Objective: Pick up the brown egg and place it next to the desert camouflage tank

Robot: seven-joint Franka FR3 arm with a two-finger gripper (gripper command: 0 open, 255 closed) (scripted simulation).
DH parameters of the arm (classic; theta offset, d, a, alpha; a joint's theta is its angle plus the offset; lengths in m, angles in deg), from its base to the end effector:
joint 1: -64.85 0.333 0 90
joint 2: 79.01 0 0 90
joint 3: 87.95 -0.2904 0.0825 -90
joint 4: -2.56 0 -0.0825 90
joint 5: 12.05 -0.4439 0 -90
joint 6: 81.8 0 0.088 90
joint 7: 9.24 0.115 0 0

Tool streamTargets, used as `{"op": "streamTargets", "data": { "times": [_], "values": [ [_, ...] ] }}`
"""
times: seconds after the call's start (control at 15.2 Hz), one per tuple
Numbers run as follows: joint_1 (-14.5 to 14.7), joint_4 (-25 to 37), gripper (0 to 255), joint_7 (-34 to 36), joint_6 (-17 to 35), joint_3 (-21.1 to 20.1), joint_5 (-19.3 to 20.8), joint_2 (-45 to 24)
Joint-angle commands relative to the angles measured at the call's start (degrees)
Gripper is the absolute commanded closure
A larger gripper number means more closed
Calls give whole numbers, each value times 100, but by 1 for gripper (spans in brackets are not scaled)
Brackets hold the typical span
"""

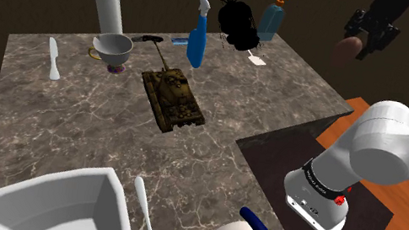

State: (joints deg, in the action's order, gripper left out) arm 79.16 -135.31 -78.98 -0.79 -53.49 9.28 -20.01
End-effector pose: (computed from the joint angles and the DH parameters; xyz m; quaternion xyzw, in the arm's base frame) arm 0.3116 -0.1934 0.5343 -0.8520 -0.5182 -0.0174 0.0729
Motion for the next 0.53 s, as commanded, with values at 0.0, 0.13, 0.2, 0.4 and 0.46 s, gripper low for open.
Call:
{"op": "streamTargets", "data": {
  "times": [0.0,0.13,0.2,0.4,0.46],
  "values": [
    [9,-244,255,278,82,-264,-207,95],
    [59,-410,255,552,145,-541,-441,146],
    [90,-484,255,688,181,-680,-561,162],
    [219,-669,255,1100,310,-1091,-927,173],
    [268,-718,255,1235,361,-1228,-1052,161]
  ]
}}
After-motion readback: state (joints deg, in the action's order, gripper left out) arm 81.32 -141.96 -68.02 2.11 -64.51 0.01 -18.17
